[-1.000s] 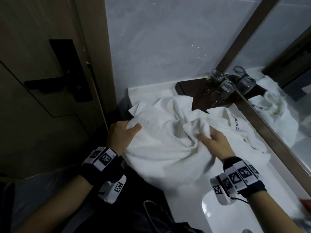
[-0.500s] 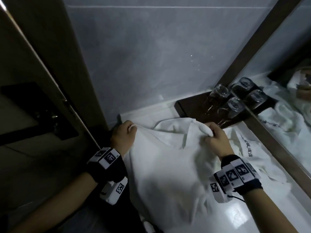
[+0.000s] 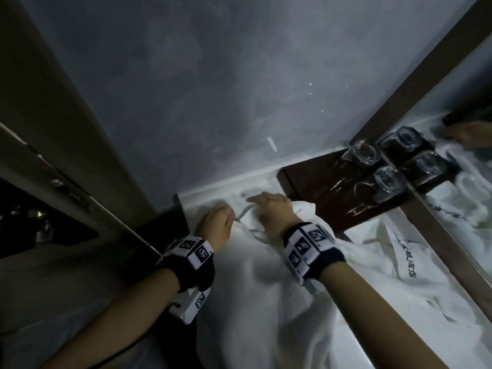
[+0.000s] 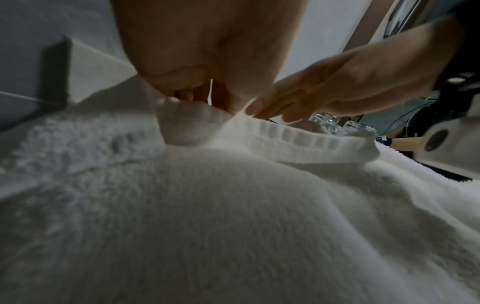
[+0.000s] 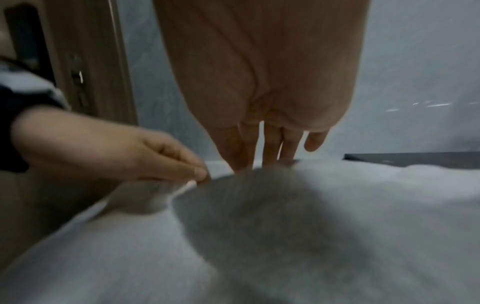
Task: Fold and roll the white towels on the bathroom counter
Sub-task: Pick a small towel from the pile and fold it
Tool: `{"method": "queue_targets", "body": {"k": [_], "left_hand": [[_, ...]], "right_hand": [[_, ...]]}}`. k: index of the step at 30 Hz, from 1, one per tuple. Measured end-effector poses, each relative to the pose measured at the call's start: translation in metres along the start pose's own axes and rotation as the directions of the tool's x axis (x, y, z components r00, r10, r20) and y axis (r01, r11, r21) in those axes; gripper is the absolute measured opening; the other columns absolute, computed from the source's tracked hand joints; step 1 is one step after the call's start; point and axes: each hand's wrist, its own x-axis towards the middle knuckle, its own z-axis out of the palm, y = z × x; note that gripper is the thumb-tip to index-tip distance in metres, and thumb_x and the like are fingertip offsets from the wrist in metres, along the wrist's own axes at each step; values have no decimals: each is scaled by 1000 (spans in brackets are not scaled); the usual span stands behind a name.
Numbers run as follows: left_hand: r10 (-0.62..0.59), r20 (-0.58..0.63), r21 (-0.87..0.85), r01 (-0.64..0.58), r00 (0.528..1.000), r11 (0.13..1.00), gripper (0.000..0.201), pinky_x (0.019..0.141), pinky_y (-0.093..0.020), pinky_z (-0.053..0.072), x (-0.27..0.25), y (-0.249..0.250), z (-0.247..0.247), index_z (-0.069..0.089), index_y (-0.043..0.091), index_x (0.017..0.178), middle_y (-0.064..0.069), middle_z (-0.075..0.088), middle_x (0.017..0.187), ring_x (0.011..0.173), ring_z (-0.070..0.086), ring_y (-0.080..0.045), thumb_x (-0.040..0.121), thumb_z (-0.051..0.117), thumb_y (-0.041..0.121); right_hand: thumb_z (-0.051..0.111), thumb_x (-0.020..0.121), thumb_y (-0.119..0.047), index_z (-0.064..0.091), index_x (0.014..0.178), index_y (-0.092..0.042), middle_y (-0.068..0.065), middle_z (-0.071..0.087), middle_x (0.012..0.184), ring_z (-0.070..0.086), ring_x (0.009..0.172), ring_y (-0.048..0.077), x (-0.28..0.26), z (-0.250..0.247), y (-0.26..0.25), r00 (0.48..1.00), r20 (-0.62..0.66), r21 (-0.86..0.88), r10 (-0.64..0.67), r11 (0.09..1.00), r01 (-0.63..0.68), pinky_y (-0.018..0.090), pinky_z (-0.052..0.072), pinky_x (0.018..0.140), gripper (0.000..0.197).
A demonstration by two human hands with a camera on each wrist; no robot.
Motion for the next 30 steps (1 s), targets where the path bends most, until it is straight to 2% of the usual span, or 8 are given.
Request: {"method": "queue_targets", "body": {"k": [3, 7, 10, 15, 19, 24, 28, 30], "left_hand": [[3, 23, -48, -2, 1000, 999, 11, 83, -40, 48, -3, -1, 0, 61, 3, 93, -14, 60, 103, 92, 59, -31, 84, 57, 8], [-25, 138, -35, 30, 990, 999, 14, 85, -37, 47, -8, 0, -2, 58, 3, 88, -9, 52, 106, 91, 56, -26, 80, 65, 13], [-29, 98, 42, 25, 995, 999, 27, 72, -30, 41, -4, 3, -9, 56, 5, 69, -7, 52, 94, 80, 53, -23, 81, 66, 28], [73, 116, 190, -95, 991, 977, 41, 65, -28, 34, 2, 5, -32, 44, 16, 48, -9, 52, 87, 73, 48, -20, 80, 66, 27], [159, 52, 114, -164, 986, 980, 14, 77, -34, 41, 4, 2, -43, 57, 11, 65, -8, 57, 81, 81, 53, -25, 76, 62, 7], [128, 72, -75, -122, 989, 990, 23, 67, -31, 37, 2, -1, -45, 43, 18, 80, 1, 46, 69, 70, 45, -20, 81, 65, 12], [12, 209, 90, -31, 978, 995, 53, 84, -31, 43, 4, -4, -44, 47, 8, 122, -13, 58, 116, 101, 57, -28, 77, 72, 22], [-22, 87, -33, 25, 996, 999, 47, 71, -16, 45, 2, -8, -42, 52, 0, 122, -15, 63, 99, 83, 58, -24, 80, 69, 13]], "right_hand": [[50, 89, -44, 49, 127, -24, -1, 47, 140, 31, 136, 18, 18, 16, -11, 992, 112, -170, 55, 985, -35, 39, 6, 116, 43], [53, 85, -14, 60, 110, -17, 3, 62, 112, 55, 112, 25, 14, 8, -11, 996, 42, -37, 76, 997, -75, 32, 32, 99, 27], [53, 78, 1, 64, 96, -15, 0, 60, 92, 63, 94, 23, -5, -5, -8, 986, -160, 247, 46, 969, -5, 31, 49, 79, 27], [64, 83, -14, 66, 93, -13, 3, 59, 90, 55, 80, 18, -27, -31, 18, 854, -480, 370, 200, 929, -10, 28, 40, 66, 11], [65, 83, -22, 66, 91, -18, 0, 58, 88, 58, 82, 21, -41, -36, 40, 759, -577, 413, 300, 910, -46, 35, 47, 71, 10], [69, 80, -15, 64, 81, -21, -11, 54, 77, 52, 70, 3, -54, -36, 57, 764, -587, 514, 269, 853, 95, 11, 39, 66, 8], [66, 81, -17, 65, 89, -15, 2, 58, 85, 55, 83, 25, -57, -35, 64, 747, -566, 413, 349, 904, -110, 29, 38, 70, 8], [65, 80, -12, 64, 104, -11, 13, 59, 102, 50, 98, 34, -56, -31, 56, 747, -554, 259, 368, 929, -266, 36, 33, 81, 25]]}}
